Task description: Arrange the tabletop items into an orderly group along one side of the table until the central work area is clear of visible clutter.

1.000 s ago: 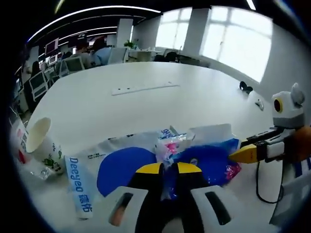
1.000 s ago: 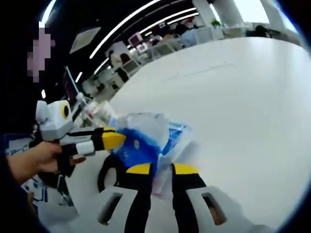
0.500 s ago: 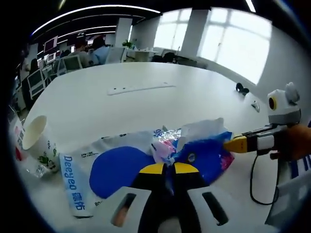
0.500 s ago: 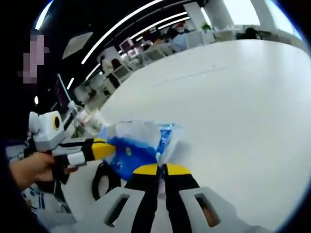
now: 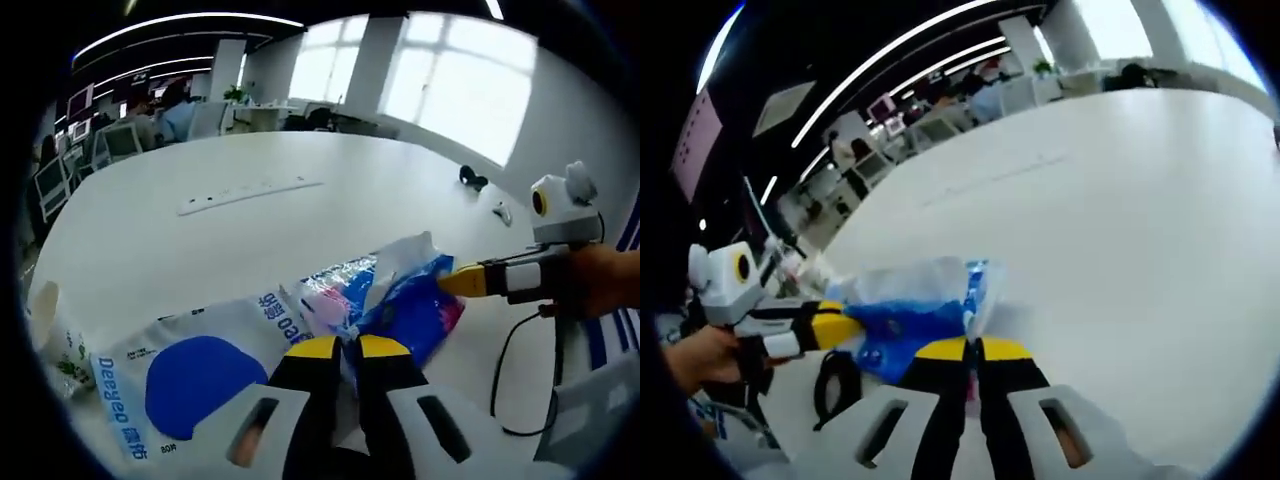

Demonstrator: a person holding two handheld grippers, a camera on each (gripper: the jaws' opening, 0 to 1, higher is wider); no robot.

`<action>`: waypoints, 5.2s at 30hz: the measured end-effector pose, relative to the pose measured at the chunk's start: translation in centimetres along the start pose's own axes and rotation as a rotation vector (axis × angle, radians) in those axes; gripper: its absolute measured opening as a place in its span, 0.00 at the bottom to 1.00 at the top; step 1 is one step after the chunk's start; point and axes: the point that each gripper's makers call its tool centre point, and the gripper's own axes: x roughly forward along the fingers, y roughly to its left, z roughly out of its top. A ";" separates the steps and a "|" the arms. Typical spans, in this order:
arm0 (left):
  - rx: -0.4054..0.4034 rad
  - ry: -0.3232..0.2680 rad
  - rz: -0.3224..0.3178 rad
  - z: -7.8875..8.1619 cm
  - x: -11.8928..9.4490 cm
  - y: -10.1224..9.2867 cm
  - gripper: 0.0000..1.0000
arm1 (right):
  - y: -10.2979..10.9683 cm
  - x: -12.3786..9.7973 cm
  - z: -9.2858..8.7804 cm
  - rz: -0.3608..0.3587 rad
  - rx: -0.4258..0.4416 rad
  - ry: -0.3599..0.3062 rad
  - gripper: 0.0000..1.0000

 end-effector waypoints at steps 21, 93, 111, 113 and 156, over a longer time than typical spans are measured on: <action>0.013 0.033 -0.048 3.0 5.5 -0.6 0.06 | -5.4 1.7 3.5 -0.076 0.046 -0.010 0.00; 0.029 0.050 -0.055 6.1 9.3 0.6 0.30 | -10.1 4.1 7.7 -0.151 0.035 -0.047 0.29; 0.055 0.019 -0.031 5.7 6.0 0.6 0.56 | -9.8 1.3 7.3 -0.160 -0.013 -0.051 0.51; 0.035 0.008 -0.021 5.7 5.4 1.0 0.58 | -9.6 1.0 7.0 -0.156 -0.025 -0.043 0.53; -0.024 -0.163 0.036 4.5 -8.0 2.8 1.00 | -2.6 -3.6 4.0 -0.043 -0.203 -0.011 0.89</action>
